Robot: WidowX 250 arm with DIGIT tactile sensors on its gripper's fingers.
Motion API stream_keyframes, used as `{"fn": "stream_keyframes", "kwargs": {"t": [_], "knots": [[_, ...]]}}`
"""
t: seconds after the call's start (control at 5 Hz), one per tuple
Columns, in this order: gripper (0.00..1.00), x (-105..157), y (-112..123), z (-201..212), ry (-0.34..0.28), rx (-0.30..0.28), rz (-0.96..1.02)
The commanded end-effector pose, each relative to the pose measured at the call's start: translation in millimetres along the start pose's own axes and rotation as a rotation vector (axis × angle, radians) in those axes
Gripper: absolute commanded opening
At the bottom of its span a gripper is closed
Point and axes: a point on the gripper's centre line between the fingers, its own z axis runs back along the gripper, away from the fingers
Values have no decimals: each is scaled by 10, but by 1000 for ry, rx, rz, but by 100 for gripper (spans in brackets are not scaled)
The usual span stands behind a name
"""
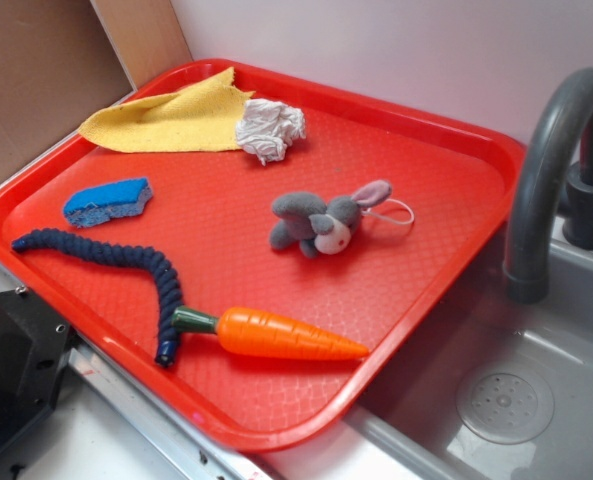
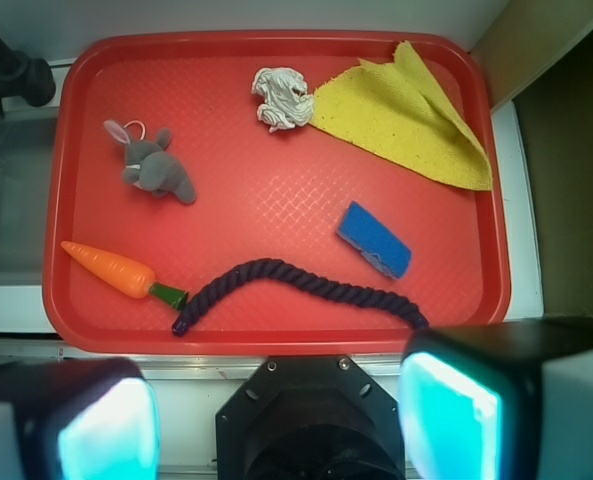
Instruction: Grab the carrot.
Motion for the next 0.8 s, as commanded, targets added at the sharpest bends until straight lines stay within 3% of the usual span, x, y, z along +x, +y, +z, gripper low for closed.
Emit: {"fn": "stream_keyframes", "kwargs": {"t": [0.0, 0.2, 0.4, 0.6], "knots": [[100, 0, 0, 0, 0, 0, 0], [100, 162, -255, -104, -52, 50, -258], [100, 219, -483, -178, -71, 22, -445], [100, 226, -844, -383, -63, -58, -683]]}}
